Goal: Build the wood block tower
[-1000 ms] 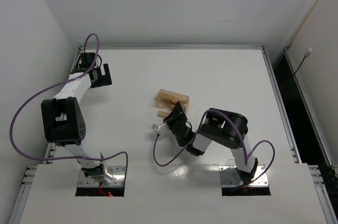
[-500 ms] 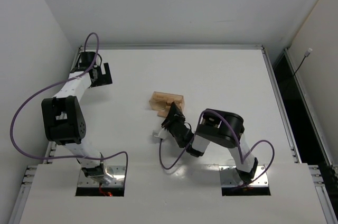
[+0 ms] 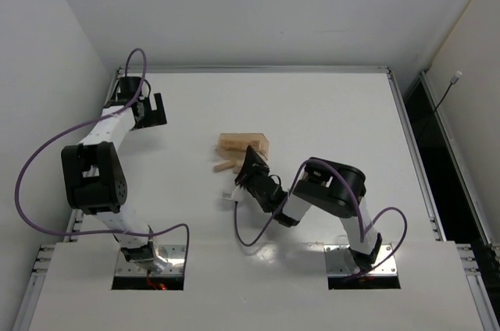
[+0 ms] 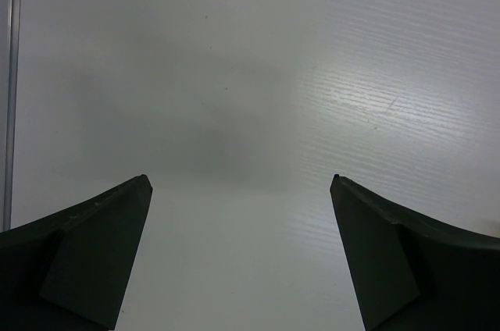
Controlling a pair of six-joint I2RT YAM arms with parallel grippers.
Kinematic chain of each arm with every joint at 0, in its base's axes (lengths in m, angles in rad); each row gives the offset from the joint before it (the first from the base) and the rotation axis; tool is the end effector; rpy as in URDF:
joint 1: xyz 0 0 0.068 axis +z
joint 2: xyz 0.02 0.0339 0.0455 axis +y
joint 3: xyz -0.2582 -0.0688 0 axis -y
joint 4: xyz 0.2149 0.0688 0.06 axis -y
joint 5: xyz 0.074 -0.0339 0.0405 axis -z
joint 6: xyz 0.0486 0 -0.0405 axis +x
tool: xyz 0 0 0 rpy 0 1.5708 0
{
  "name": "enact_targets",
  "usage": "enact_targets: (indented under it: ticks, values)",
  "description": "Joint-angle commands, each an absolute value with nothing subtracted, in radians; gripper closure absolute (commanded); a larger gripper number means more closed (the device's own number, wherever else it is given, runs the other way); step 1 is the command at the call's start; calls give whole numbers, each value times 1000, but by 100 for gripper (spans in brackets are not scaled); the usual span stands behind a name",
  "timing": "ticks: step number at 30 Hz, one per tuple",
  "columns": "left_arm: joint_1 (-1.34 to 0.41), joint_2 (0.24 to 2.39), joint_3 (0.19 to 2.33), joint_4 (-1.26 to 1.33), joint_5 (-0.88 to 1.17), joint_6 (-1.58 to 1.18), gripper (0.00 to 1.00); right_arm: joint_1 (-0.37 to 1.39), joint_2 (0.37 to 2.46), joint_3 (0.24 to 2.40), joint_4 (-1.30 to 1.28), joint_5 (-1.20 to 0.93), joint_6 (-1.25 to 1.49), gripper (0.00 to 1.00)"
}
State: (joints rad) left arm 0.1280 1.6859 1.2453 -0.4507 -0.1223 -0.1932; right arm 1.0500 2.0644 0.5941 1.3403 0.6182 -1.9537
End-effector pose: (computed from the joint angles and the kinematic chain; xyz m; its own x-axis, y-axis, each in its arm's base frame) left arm 0.3428 0.0501 0.2375 -0.7182 -0.2846 -0.6349 -0.3471 0.9374 -0.0275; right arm 0.1917 0.2776 0.1184 0.4146 -0.7965 0.4402 0.0974 -0.4420 -0.8917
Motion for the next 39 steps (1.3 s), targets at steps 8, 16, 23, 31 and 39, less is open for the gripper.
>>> enact_targets:
  ticks: [8,16,23,31,39]
  values:
    - [147,1640,1241,-440,-87,-202,1,959,2017,755,1781,554,-2137,100]
    - [147,1629,1241,-449,-87,-202,1,980,1983,718,1802,543,-2137,100]
    - [156,1620,1223,-440,-87,-202,1,999,1999,626,1815,568,-2137,100]
    - [166,1638,1232,-440,-67,-202,1,977,2019,767,1815,569,-2137,100]
    - [166,1638,1232,-440,-67,-202,1,956,2062,961,1757,723,-2088,100]
